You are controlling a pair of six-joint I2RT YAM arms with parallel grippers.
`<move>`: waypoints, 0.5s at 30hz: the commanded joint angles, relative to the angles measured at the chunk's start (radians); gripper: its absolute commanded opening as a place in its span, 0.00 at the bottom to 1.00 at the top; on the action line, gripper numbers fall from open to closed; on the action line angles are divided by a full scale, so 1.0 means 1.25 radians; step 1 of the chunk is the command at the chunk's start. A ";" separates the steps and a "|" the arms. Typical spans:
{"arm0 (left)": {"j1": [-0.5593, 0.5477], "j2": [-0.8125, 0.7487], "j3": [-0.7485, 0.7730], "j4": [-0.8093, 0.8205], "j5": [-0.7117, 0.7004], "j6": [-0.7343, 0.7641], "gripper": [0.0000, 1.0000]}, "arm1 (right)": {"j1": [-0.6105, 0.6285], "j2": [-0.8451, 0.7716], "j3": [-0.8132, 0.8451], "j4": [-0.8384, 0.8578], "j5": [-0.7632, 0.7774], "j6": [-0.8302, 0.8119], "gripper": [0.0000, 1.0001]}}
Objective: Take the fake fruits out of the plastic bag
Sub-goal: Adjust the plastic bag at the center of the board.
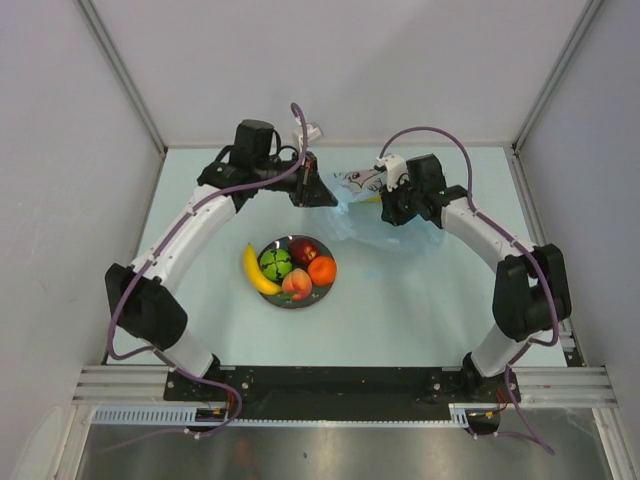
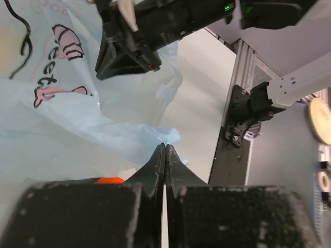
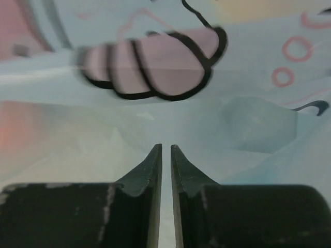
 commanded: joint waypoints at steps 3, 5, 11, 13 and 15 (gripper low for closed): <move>-0.003 -0.067 0.095 -0.021 -0.020 0.111 0.00 | -0.037 0.058 0.019 0.111 0.045 0.122 0.35; -0.004 -0.067 0.103 -0.003 -0.012 0.128 0.00 | -0.046 0.092 0.022 0.152 0.123 0.123 0.38; -0.028 -0.038 0.290 -0.018 0.017 0.098 0.00 | -0.144 0.082 0.116 0.186 0.297 0.061 0.43; -0.042 -0.041 0.308 -0.016 0.019 0.084 0.00 | -0.177 0.061 0.124 0.130 0.251 0.058 0.42; -0.051 -0.051 0.303 -0.014 0.013 0.084 0.00 | -0.185 0.048 0.114 0.075 0.219 0.086 0.42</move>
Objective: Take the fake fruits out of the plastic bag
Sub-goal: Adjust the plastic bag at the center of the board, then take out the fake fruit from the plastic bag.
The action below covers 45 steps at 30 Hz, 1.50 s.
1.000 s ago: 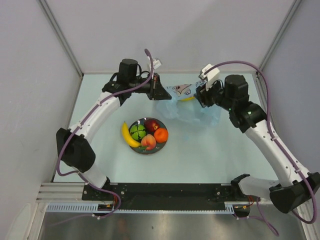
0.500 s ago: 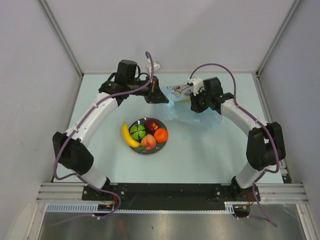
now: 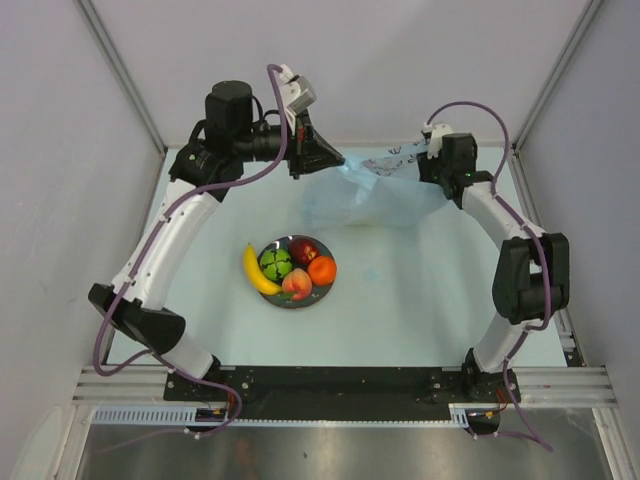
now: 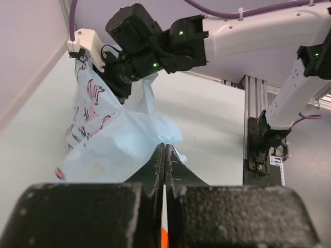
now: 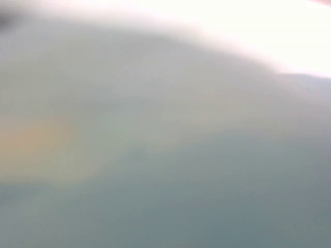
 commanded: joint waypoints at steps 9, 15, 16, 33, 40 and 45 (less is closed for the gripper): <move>-0.014 0.007 -0.164 0.014 -0.016 0.039 0.00 | 0.064 -0.051 -0.065 -0.031 -0.171 0.096 0.55; -0.014 0.001 -0.233 0.029 -0.024 0.029 0.00 | 0.094 -0.014 -0.083 -0.059 -0.187 0.186 0.94; -0.015 -0.002 -0.235 0.029 -0.025 0.032 0.00 | 0.096 -0.014 -0.087 -0.060 -0.162 0.208 0.98; -0.014 0.011 -0.216 0.018 -0.038 0.052 0.00 | 0.164 0.084 -0.037 -0.201 -0.223 -0.480 1.00; -0.014 0.025 -0.203 0.016 -0.051 0.055 0.00 | 0.161 0.165 0.007 -0.254 -0.223 -0.538 1.00; -0.015 0.044 -0.184 0.019 -0.056 0.055 0.00 | 0.137 0.145 0.025 -0.248 -0.239 -0.503 0.77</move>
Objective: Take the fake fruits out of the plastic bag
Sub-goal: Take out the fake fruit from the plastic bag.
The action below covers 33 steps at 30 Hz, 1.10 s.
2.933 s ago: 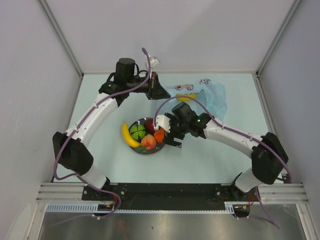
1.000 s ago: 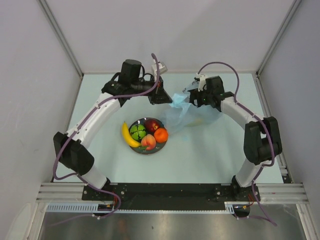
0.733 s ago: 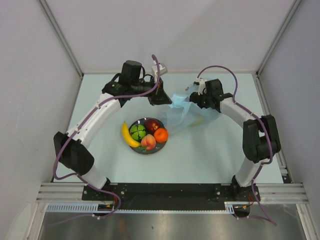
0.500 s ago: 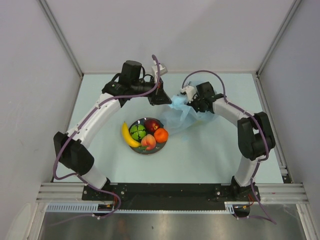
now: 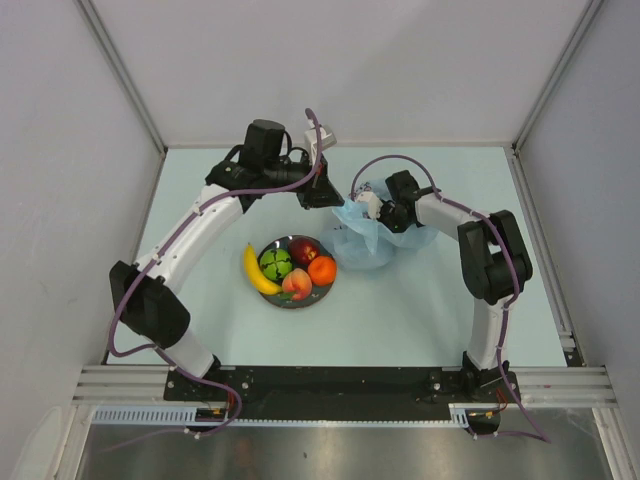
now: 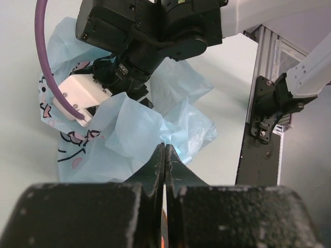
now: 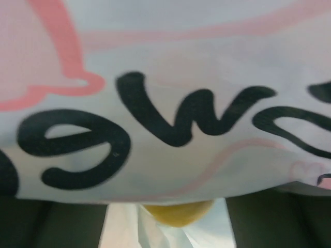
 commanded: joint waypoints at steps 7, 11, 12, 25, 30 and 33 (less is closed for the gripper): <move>0.002 0.054 0.088 0.013 -0.015 0.021 0.00 | -0.131 -0.125 0.106 0.026 -0.079 0.152 0.57; 0.002 0.083 0.120 0.018 -0.021 0.020 0.00 | -0.209 -0.168 0.116 0.078 -0.139 0.347 0.49; 0.004 0.097 0.124 0.017 -0.030 0.021 0.00 | -0.224 -0.179 0.116 0.085 -0.146 0.379 0.48; 0.002 0.213 0.230 0.053 -0.075 -0.029 0.00 | -0.317 -0.279 0.066 0.064 -0.393 0.456 0.45; 0.002 0.228 0.252 0.064 -0.079 -0.040 0.00 | -0.299 -0.322 0.060 0.009 -0.402 0.371 0.41; 0.002 0.248 0.293 0.065 -0.080 -0.045 0.00 | -0.249 -0.373 0.060 -0.088 -0.378 0.234 0.41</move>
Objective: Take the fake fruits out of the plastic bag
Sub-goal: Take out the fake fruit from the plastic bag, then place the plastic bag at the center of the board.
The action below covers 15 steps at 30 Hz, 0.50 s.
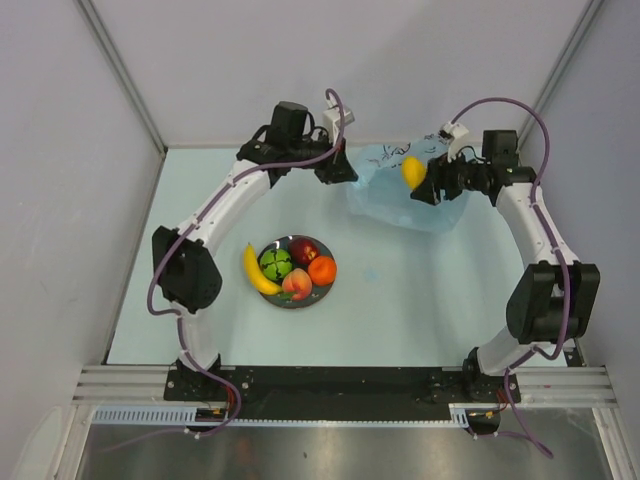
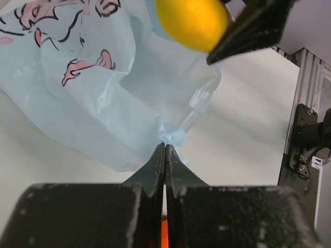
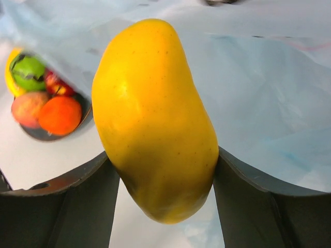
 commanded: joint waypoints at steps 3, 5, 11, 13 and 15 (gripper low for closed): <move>0.003 0.017 0.121 0.026 -0.001 -0.018 0.14 | 0.090 -0.131 -0.009 -0.177 0.004 -0.212 0.42; 0.011 -0.002 0.141 0.014 -0.003 -0.012 0.43 | 0.099 -0.144 -0.019 -0.183 0.010 -0.200 0.42; 0.105 -0.239 0.016 -0.043 -0.200 0.012 0.83 | 0.114 -0.155 -0.021 -0.161 0.007 -0.152 0.42; 0.165 -0.349 -0.102 -0.072 -0.314 0.011 0.84 | 0.133 -0.149 -0.023 -0.146 0.015 -0.143 0.42; 0.214 -0.436 -0.226 -0.099 -0.369 -0.012 0.83 | 0.148 -0.136 -0.021 -0.130 0.021 -0.135 0.43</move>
